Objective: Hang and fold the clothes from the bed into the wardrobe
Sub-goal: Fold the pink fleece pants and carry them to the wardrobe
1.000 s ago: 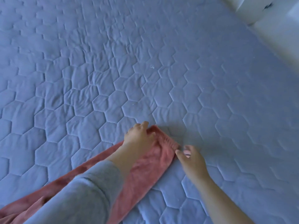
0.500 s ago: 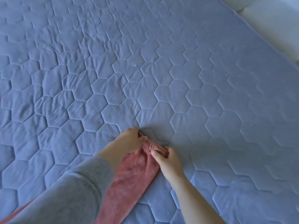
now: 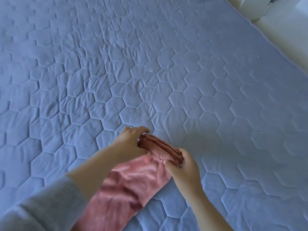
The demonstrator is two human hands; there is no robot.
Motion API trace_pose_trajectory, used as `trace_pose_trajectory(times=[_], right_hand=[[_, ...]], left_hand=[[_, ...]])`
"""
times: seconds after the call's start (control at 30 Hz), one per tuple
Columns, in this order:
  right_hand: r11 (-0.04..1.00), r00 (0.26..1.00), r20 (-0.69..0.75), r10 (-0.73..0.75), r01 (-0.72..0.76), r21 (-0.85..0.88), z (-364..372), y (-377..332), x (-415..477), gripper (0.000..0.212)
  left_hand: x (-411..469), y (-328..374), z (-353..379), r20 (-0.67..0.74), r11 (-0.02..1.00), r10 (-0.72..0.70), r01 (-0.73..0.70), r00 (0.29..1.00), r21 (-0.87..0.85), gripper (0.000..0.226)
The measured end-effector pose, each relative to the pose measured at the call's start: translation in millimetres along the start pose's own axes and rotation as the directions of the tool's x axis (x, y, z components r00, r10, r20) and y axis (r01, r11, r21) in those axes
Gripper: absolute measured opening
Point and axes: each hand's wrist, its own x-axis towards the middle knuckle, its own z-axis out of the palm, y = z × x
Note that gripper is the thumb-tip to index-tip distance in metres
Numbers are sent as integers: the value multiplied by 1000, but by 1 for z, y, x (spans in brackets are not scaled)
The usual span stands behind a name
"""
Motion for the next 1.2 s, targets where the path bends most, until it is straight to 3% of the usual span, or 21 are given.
trace_pose_trajectory(times=[0.1,0.23,0.33,0.43,0.57,0.73,1.0,1.07,1.17,1.2], right_hand=[[997,993,93,-73,69,45,2,-27,-29,32],[984,954,241,-180,171,59,17,-68,-72,21],[968,927,281,-249,246,48,37,-93,-108,29],[955,900,332,-282,295,11,63,-110,-149,36],[915,848,386,-363,402,-23,105,-124,-205,29],[869,775,464,-430,494,-20,158,-130,-267,34],[690,661,507,-553,704,-165,238,-103,-339,36],[672,658,529,-535,711,-206,255,-91,-350,40],[683,684,570,-456,679,-269,275,-67,-358,43],[679,690,578,-437,674,-292,281,-60,-361,43]], left_hand=[[-40,0,-25,-49,999,18,-16,999,48,43],[-97,-9,-53,-146,997,28,-38,989,-69,25],[-148,-23,-72,-210,992,10,-36,978,-121,32],[-207,-46,-89,-163,974,-61,23,985,-224,35],[-283,-80,-102,-132,927,-171,114,976,-357,28],[-360,-122,-102,-99,740,-314,178,944,-648,37],[-446,-206,-84,-228,729,-373,132,899,-672,53],[-455,-225,-72,-192,626,-408,121,892,-770,50],[-463,-248,-52,-2,215,-457,109,890,-970,30],[-465,-256,-46,41,140,-472,121,881,-983,24]])
